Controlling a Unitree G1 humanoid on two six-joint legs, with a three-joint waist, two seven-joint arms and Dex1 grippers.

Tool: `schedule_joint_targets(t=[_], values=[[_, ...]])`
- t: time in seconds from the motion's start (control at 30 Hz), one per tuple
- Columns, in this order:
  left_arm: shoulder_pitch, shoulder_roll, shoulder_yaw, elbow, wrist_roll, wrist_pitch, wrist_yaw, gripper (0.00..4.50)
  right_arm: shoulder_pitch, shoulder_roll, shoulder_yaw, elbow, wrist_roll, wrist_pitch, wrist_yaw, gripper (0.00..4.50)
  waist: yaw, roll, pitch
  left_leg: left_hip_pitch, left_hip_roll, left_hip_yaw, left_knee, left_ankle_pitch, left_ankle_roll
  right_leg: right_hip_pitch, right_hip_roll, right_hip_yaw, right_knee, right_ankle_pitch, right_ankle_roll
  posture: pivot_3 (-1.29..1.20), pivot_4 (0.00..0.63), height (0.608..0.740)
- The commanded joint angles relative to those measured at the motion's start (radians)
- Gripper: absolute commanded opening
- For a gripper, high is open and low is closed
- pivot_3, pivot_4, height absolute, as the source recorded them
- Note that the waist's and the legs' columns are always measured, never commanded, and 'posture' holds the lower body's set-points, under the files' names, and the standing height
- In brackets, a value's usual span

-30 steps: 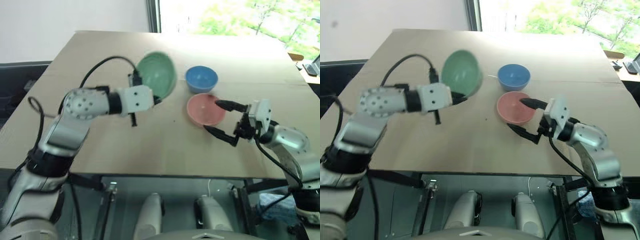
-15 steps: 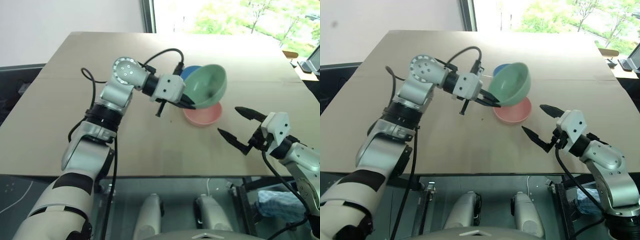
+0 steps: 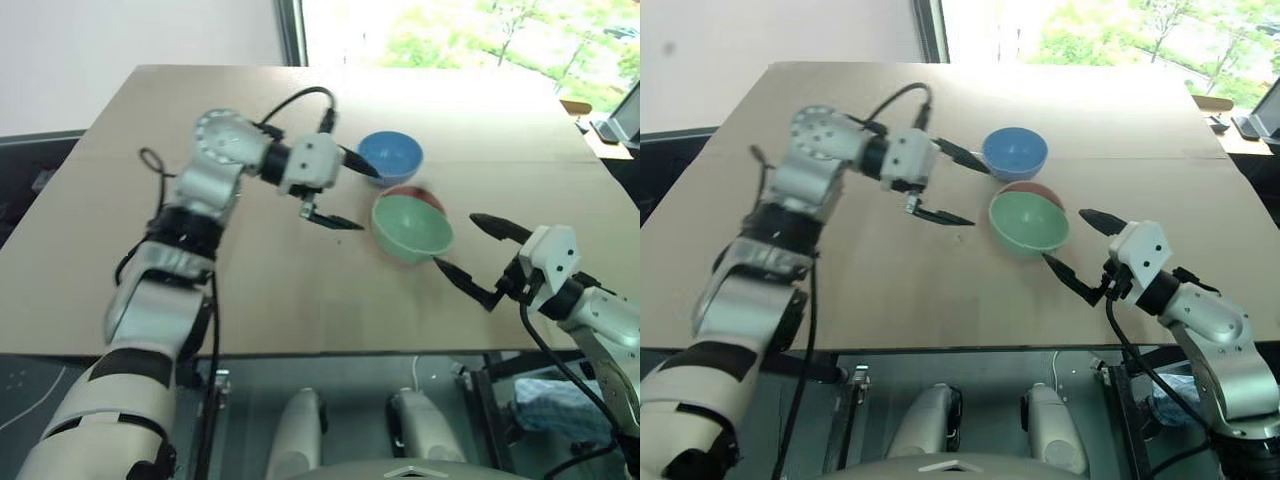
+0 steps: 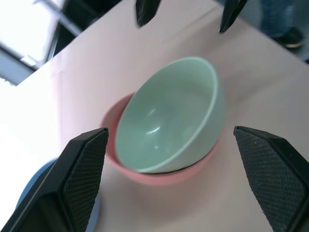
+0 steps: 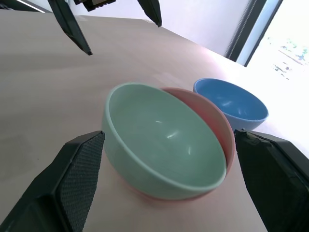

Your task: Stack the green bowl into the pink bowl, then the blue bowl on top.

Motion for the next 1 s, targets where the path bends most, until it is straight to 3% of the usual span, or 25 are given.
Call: schedule_joint_targets(t=[0.03,0.23,0.37,0.5,0.77,1.0], values=[[0.122,0.058,0.087,-0.23,0.011,0.139,0.138,4.39,-0.067,-0.014,0.006,0.041,0.015,-0.029,0.046,4.5,0.003,0.0,0.0,0.0,0.0,0.0,0.0,0.0,0.0,0.0,0.0,-0.001,0.0,0.0,0.0,0.0,0.15,0.74],[0.29,0.091,0.142,-0.448,0.019,0.29,0.271,4.39,-0.185,0.021,0.085,0.16,-0.019,-0.059,0.085,4.5,0.014,-0.001,0.0,0.0,0.0,0.0,0.001,0.0,0.0,0.0,-0.001,-0.001,0.0,0.0,0.0,0.0,0.15,0.74],[0.298,0.112,0.136,-0.455,0.051,0.307,0.3,4.39,-0.213,0.034,0.105,0.197,-0.027,-0.08,0.105,4.5,0.025,-0.001,0.0,0.0,0.0,0.0,0.001,0.0,0.0,0.0,0.0,-0.001,0.0,0.0,0.0,0.0,0.15,0.74],[0.165,0.103,0.058,-0.243,0.197,0.157,0.349,4.39,-0.229,0.034,0.101,0.185,-0.036,-0.067,0.082,4.5,0.031,-0.001,0.0,0.0,-0.001,0.0,0.001,0.0,0.0,0.0,0.0,-0.001,0.0,0.0,0.0,0.0,0.15,0.74],[-0.309,-0.09,-0.153,0.552,0.475,-0.36,0.467,4.39,-0.218,0.029,0.054,0.002,-0.047,0.165,-0.107,4.5,0.05,-0.001,0.0,-0.002,-0.002,0.0,0.002,0.0,0.0,0.0,-0.001,-0.002,-0.002,0.0,0.0,0.0,0.15,0.74],[-0.505,-0.2,-0.318,0.875,0.723,-0.505,0.7,4.39,-0.216,0.019,0.022,-0.101,-0.047,0.275,-0.185,4.5,0.044,-0.001,0.0,-0.004,-0.001,0.0,-0.001,0.0,0.0,-0.001,0.0,-0.002,-0.005,0.0,0.0,0.0,0.15,0.74]])
